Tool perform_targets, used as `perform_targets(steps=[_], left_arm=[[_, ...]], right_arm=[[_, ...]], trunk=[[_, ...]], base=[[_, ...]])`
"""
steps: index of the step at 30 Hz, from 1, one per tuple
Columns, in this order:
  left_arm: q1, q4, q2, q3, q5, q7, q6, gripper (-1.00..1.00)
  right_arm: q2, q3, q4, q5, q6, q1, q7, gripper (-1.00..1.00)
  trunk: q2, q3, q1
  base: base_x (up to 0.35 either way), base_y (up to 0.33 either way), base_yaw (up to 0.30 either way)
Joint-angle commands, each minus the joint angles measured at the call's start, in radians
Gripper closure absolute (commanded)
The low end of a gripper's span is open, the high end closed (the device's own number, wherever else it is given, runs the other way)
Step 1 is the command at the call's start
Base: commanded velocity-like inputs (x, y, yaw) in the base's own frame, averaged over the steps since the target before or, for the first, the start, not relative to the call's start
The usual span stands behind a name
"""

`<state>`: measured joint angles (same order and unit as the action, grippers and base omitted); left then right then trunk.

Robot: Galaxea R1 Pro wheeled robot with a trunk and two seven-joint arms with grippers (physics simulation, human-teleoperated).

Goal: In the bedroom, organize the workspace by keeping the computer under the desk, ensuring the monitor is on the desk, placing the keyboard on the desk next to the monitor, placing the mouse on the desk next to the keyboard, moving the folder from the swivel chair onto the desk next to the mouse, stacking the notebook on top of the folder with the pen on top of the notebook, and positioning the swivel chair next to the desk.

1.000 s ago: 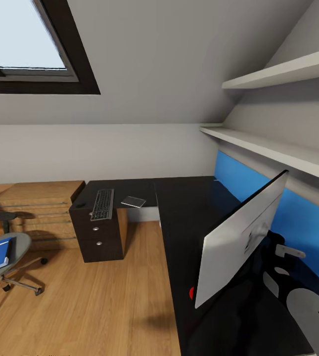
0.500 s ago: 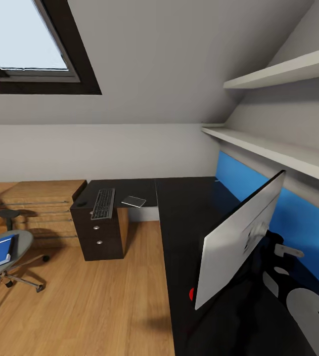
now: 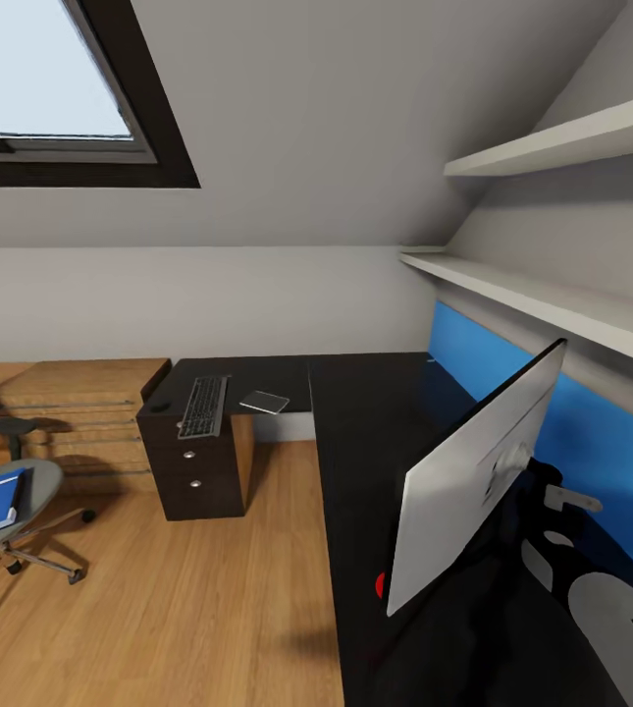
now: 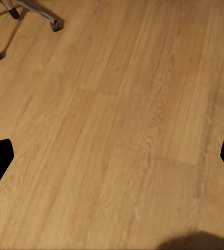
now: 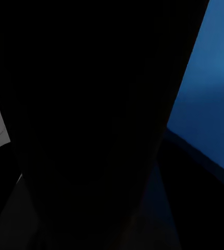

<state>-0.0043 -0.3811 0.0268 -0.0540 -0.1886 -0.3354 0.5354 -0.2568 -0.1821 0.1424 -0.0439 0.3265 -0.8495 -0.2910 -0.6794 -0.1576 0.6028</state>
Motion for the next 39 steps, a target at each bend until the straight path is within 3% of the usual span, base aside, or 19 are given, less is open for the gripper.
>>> perform_targets(steps=[1,39], left_arm=[[0.000,-0.001,0.001,-0.006,-0.008,-0.004,0.003,-1.00],[0.000,-0.001,0.001,-0.006,-0.008,-0.004,0.003,-1.00]], right_arm=[[-0.001,0.049,-0.035,-0.014,0.009,0.000,-0.013,1.00],[-0.001,0.049,-0.035,-0.014,0.011,0.000,-0.016,1.00]], trunk=[[-0.001,-0.002,0.000],[-0.001,-0.002,0.000]], base=[[0.002,-0.198,0.000],[0.081,-0.014,0.000]])
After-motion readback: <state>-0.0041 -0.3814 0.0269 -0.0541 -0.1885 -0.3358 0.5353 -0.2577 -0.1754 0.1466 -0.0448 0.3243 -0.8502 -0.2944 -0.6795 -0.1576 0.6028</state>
